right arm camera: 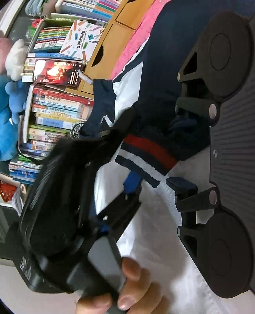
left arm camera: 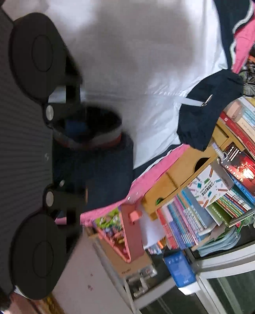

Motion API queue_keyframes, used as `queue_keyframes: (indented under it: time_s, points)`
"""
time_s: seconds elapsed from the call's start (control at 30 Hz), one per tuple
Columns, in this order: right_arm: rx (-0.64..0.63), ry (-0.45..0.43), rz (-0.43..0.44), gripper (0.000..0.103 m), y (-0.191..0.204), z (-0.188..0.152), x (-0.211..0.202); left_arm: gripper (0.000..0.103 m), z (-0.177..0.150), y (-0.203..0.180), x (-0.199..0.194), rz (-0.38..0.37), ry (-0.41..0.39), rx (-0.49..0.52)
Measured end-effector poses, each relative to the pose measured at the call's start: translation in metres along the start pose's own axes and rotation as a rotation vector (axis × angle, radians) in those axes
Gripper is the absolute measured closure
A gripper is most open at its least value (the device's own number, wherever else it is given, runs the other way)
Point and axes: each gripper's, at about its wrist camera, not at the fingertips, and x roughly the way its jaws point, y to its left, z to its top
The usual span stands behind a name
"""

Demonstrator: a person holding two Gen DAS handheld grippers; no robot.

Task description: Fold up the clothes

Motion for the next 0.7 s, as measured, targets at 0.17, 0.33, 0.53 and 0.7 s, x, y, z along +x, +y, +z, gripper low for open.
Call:
queue_keyframes:
  time_s: [0.17, 0.33, 0.53, 0.7]
  points:
    - [-0.015, -0.005, -0.034, 0.044, 0.003, -0.001, 0.000, 0.098, -0.003, -0.009, -0.008, 0.001, -0.049, 0.056]
    - [-0.051, -0.033, -0.148, 0.035, 0.013, -0.003, -0.007, 0.099, 0.008, -0.017, -0.025, 0.018, -0.138, 0.052]
    - [-0.098, -0.074, -0.395, 0.064, -0.001, -0.008, -0.020, 0.099, 0.035, -0.020, -0.058, 0.070, -0.231, 0.082]
    - [-0.066, -0.016, -0.494, 0.065, -0.036, -0.019, -0.021, 0.099, 0.061, -0.005, -0.071, 0.194, -0.304, 0.111]
